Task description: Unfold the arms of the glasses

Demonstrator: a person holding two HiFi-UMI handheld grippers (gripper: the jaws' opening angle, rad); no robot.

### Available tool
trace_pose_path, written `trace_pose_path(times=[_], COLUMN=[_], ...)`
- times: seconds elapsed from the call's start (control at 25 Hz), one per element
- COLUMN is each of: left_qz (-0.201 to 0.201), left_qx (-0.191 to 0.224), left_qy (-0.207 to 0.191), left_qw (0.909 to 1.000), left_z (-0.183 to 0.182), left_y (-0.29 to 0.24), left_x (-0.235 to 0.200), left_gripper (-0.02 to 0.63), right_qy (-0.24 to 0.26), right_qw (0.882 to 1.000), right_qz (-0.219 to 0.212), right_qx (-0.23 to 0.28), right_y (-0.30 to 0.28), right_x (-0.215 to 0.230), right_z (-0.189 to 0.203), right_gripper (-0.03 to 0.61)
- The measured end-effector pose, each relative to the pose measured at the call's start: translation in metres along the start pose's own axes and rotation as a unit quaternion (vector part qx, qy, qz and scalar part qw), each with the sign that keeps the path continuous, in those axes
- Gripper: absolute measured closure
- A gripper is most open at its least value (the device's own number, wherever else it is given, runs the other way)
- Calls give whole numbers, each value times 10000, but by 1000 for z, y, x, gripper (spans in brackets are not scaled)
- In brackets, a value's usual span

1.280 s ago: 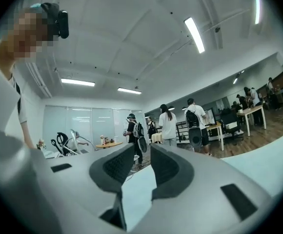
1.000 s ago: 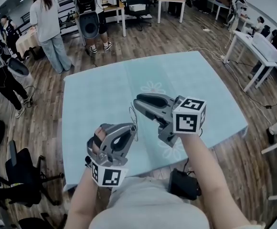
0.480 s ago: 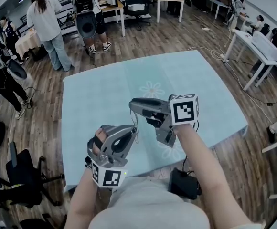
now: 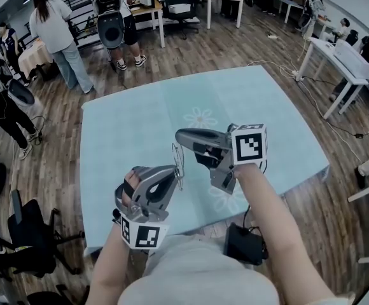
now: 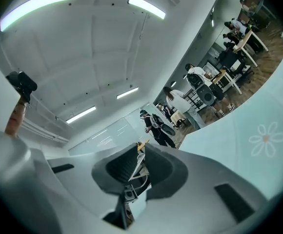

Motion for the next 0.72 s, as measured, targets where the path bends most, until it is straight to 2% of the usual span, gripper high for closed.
trace_pose_path(times=[0.72], left_qz=[-12], left_qx=[-244], left_qy=[166], left_qw=[9996], left_z=[10], left_y=[-3], left_x=[0], left_gripper=[604], right_qy=[113], right_qw=[9994], right_qz=[228], right_qx=[249], right_y=[30], right_x=[4], right_z=[-12], right_gripper=[528])
Point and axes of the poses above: the fingertips, and each gripper's own axes: y backward along the fingers, x to its right, z out of its underside, the point moved 1 cm from there along y, backward along the fingers, and after that the axes turned 9 degrees about -x, right-handed, at the moved point
